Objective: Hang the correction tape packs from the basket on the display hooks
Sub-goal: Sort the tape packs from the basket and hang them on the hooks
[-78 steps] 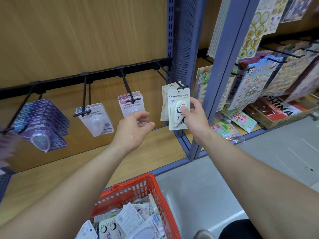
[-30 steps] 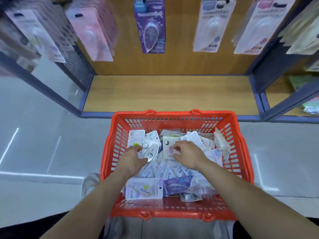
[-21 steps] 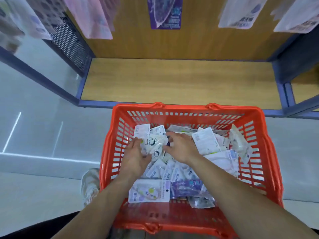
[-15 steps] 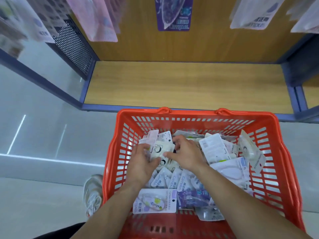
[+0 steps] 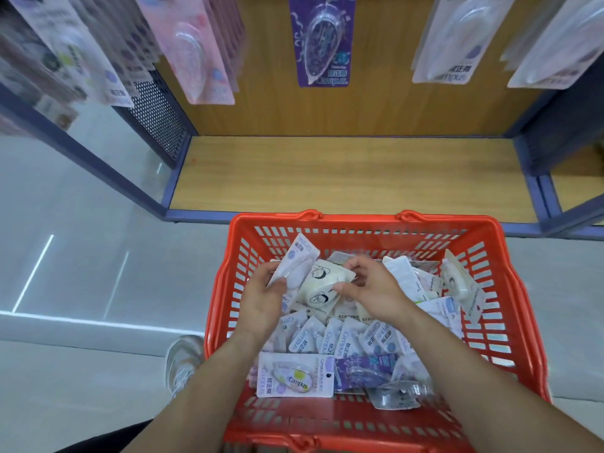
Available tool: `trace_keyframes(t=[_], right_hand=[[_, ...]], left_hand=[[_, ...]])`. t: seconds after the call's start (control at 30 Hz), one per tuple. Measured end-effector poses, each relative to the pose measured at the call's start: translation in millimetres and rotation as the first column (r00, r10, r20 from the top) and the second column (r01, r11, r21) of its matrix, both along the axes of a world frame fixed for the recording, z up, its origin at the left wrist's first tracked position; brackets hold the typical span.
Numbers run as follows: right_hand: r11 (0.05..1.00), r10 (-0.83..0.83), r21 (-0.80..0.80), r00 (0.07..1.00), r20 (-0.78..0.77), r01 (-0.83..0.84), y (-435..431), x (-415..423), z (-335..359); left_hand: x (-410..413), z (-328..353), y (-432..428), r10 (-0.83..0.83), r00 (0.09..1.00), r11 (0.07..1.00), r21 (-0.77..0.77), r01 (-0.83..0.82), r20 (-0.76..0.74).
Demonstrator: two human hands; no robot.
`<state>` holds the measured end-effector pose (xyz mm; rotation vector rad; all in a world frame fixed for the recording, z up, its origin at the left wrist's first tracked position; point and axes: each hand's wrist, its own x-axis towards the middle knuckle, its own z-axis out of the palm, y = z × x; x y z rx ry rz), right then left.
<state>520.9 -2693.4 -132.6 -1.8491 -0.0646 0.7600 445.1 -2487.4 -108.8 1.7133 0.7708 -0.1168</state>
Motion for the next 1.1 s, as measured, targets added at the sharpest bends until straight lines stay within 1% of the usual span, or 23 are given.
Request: trace_keyframes(t=[0.1, 0.17, 0.27, 0.37, 0.4, 0.47, 0.53, 0.6, 0.67, 0.77, 0.83, 0.87, 0.9, 0.93, 0.97, 1.0, 1.03, 1.07, 1.1], right_hand=[[0.996, -0.037, 0.075, 0.999, 0.01, 0.037, -6.1, 3.0, 17.3], [0.992, -0.048, 0.115, 0.999, -0.005, 0.049, -10.5, 5.3, 28.6], [0.984, -0.06, 0.164, 0.995, -0.081, 0.073, -19.0, 8.3, 36.9], [0.974, -0.129, 0.176, 0.986, -0.101, 0.145, -22.5, 6.6, 38.3], [0.966, -0.168, 0.18, 0.98, -0.11, 0.186, -22.1, 5.0, 39.3], [0.951, -0.217, 0.192, 0.966, -0.142, 0.242, -20.0, 0.9, 37.8], [0.955, -0.217, 0.176, 0.966, -0.141, 0.24, -18.4, -2.4, 36.3], [0.981, -0.168, 0.086, 0.985, -0.051, 0.171, -21.2, -2.0, 32.9], [0.999, -0.044, 0.027, 0.999, 0.015, 0.044, -28.5, 3.1, 28.3], [0.982, 0.188, 0.017, 0.98, -0.057, -0.188, -37.4, 11.7, 25.4], [0.96, 0.267, -0.064, 0.961, -0.066, -0.271, -43.6, 15.6, 21.9], [0.957, 0.269, -0.102, 0.962, -0.057, -0.273, -47.6, 16.5, 19.5], [0.958, 0.251, -0.129, 0.967, -0.043, -0.255, -52.5, 17.0, 14.5], [0.967, 0.212, -0.138, 0.976, -0.039, -0.215, -56.7, 16.5, 10.1], [0.979, 0.155, -0.13, 0.987, -0.037, -0.159, -61.3, 15.6, 5.1], [0.99, 0.086, -0.111, 0.996, -0.031, -0.089, -64.5, 14.3, 2.0], [0.996, 0.015, -0.091, 0.999, -0.031, -0.017, -67.2, 12.8, -0.3], [0.996, -0.05, -0.074, 0.998, -0.036, 0.048, -68.4, 11.2, -1.4], [0.993, -0.107, -0.058, 0.993, -0.041, 0.105, -68.8, 9.4, -4.7]], left_hand=[[2.2, 13.1, -1.8, 0.06, 0.998, 0.995, -0.084, -0.059, 0.007], [3.6, 19.1, -3.4, 0.064, 0.998, 0.992, -0.112, -0.062, 0.017], [4.7, 24.4, -8.9, 0.049, 0.999, 0.993, -0.106, -0.048, 0.007], [5.8, 32.6, -18.2, 0.041, 0.999, 0.987, -0.154, -0.041, -0.002], [5.8, 34.9, -22.0, 0.027, 1.0, 0.983, -0.182, -0.026, 0.006], [4.8, 33.9, -27.9, -0.055, 0.998, 0.977, -0.203, 0.058, 0.018], [3.4, 31.1, -34.2, -0.131, 0.991, 0.973, -0.193, 0.127, -0.004], [3.7, 26.6, -38.2, -0.18, 0.983, 0.975, -0.142, 0.173, -0.039], [5.0, 21.9, -40.6, -0.248, 0.967, 0.962, -0.135, 0.239, -0.054], [6.1, 17.9, -45.6, -0.362, 0.93, 0.92, -0.185, 0.347, -0.056], [7.9, 11.5, -46.4, -0.428, 0.901, 0.889, -0.211, 0.406, -0.071], [8.8, 4.8, -43.3, -0.422, 0.903, 0.893, -0.207, 0.399, -0.079], [10.4, -0.8, -38.6, -0.38, 0.921, 0.914, -0.188, 0.36, -0.085], [12.5, -8.9, -30.7, -0.328, 0.94, 0.94, -0.13, 0.315, -0.097], [15.0, -15.9, -21.8, -0.291, 0.949, 0.957, -0.037, 0.289, -0.118], [18.4, -21.0, -13.0, -0.286, 0.946, 0.948, 0.101, 0.303, -0.153], [21.5, -27.6, -4.0, -0.301, 0.932, 0.908, 0.237, 0.345, -0.202], [25.1, -33.9, 3.6, -0.327, 0.913, 0.856, 0.334, 0.396, -0.245], [28.9, -40.0, 9.5, -0.354, 0.894, 0.814, 0.379, 0.439, -0.274]])
